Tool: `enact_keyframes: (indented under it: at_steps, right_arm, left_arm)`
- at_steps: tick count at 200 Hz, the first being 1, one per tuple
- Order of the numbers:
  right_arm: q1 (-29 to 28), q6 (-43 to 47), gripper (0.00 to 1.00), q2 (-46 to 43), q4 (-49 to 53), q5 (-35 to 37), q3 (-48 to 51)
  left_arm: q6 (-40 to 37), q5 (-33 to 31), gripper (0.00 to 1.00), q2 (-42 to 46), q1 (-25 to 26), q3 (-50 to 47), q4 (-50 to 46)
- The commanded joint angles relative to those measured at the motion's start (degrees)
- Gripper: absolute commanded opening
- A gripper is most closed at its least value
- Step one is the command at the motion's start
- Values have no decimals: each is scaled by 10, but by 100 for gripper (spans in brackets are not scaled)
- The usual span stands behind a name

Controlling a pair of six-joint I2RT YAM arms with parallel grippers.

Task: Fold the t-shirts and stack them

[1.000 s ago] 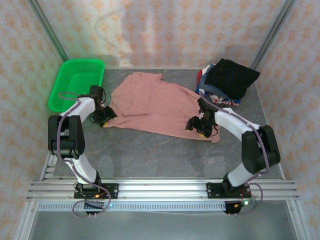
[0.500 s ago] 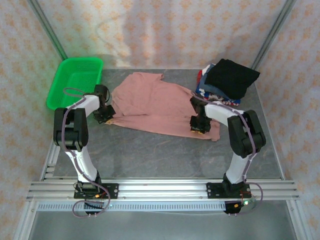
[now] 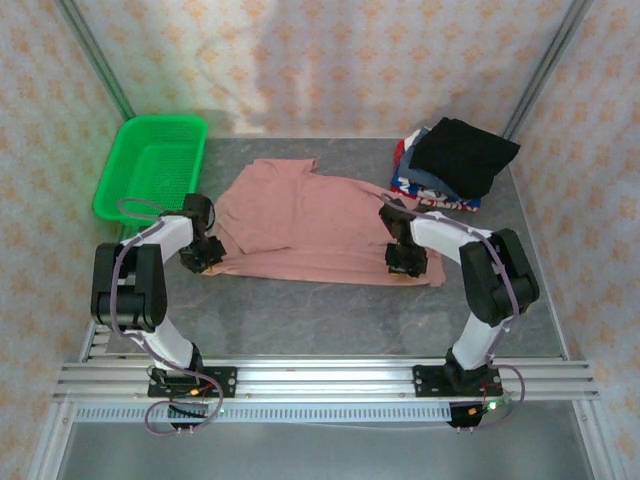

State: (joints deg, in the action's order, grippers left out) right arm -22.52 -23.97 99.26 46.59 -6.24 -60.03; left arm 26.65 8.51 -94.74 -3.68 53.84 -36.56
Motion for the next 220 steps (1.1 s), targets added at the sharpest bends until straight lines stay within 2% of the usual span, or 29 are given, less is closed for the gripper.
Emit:
enact_keyframes:
  at_steps: [1, 20, 65, 84, 87, 91, 119, 136, 143, 176, 220]
  right_arm:
    - [0, -17, 34, -15, 51, 26, 17]
    - [0, -22, 46, -51, 66, 24, 8]
    - [-1, -19, 76, -183, 88, -50, -32]
    - [-1, -2, 84, -232, 72, -87, -35]
    - [-1, 3, 90, -239, 70, -93, -34]
    - [-1, 7, 93, -244, 69, -99, -34]
    - [-1, 27, 96, -258, 59, -117, -27]
    - [-1, 28, 98, -261, 39, -135, -23]
    - [-1, 26, 100, -261, 32, -145, -23]
    - [-2, 32, 99, -267, 21, -166, -28]
    - [-2, 31, 99, -275, 24, -168, -18]
  left_arm:
    - [15, -22, 33, 14, 1, -15, -20]
    - [31, 0, 44, 51, 7, 1, -38]
    - [76, 35, 58, 155, 27, 50, -111]
    - [91, 55, 63, 175, 39, 60, -127]
    - [94, 60, 63, 175, 40, 59, -125]
    - [100, 68, 63, 174, 43, 56, -120]
    - [159, 125, 63, 140, 69, 20, -34]
    - [215, 164, 45, 104, 78, -13, 60]
    - [236, 173, 43, 87, 79, -22, 90]
    - [271, 153, 42, 37, 89, -15, 140]
    - [280, 138, 38, 5, 92, -11, 152]
